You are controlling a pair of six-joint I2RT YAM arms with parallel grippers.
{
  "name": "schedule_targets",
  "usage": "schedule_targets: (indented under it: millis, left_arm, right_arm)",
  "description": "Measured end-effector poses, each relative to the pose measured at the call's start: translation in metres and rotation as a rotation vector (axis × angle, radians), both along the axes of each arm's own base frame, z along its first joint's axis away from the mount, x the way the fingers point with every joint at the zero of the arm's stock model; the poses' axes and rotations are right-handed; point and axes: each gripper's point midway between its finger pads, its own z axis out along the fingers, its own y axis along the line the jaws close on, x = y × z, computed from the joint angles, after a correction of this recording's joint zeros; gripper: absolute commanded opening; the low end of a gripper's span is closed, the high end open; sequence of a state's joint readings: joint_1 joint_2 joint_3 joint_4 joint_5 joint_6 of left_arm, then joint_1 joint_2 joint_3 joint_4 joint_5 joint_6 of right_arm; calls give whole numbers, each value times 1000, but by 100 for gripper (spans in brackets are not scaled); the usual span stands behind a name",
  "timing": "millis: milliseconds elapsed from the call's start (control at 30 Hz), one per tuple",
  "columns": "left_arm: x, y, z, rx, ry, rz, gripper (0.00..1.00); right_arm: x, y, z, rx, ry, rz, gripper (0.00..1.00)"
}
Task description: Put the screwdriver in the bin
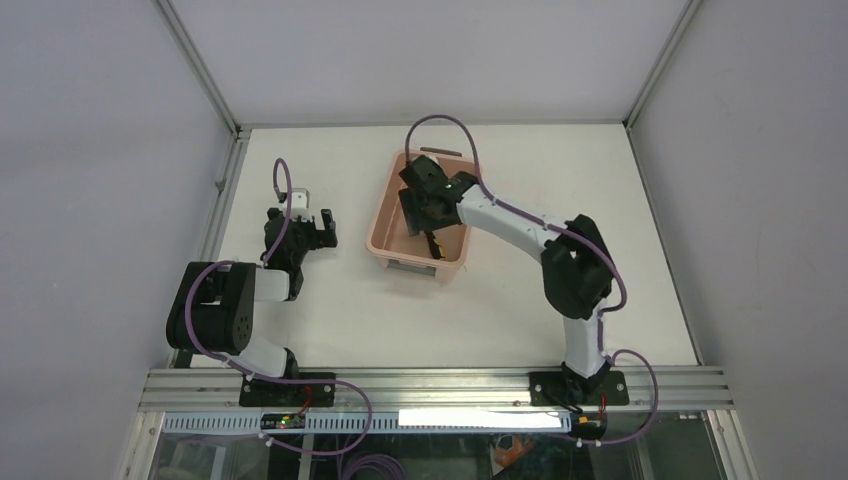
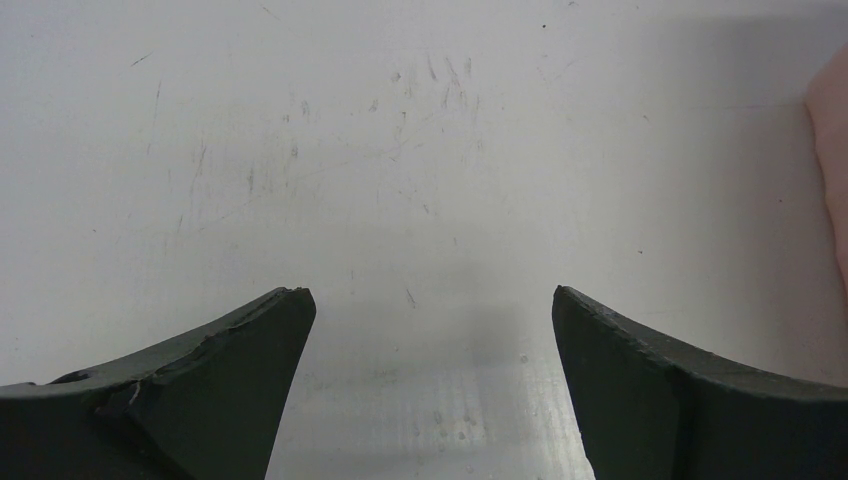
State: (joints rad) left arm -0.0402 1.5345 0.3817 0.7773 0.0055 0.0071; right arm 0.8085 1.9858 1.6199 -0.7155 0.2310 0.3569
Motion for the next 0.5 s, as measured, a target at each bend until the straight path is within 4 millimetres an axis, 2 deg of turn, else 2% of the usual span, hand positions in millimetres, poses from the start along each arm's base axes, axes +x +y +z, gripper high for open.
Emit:
schedule_targets:
  millis: [100,200,267,300,367,433,467,500]
  left_arm:
    - [0,0,0,0,0,0,99]
    - [0,0,0,0,0,0,99]
    - [0,0,0,0,0,0,99]
    - [0,0,0,0,0,0,99]
    - [0,0,0,0,0,0,99]
    - [0,0,0,0,0,0,99]
    - [0,0,0,0,0,0,99]
    - [0,0,0,0,0,0,99]
  right_arm:
    - [8,2,54,58,-102,24,81]
    - [19,-6,122,128,-240,24,99]
    - [28,-20,161,160,-321,4,99]
    - [35,-34,182,169,-367,-21,99]
    - [49,-69,207,164,-430,-87,99]
    - [65,-118,221,136,-465,-182,99]
    - [73,-148,224,115,-475,-244,99]
    - [77,-169,225,97,-477,-289,99]
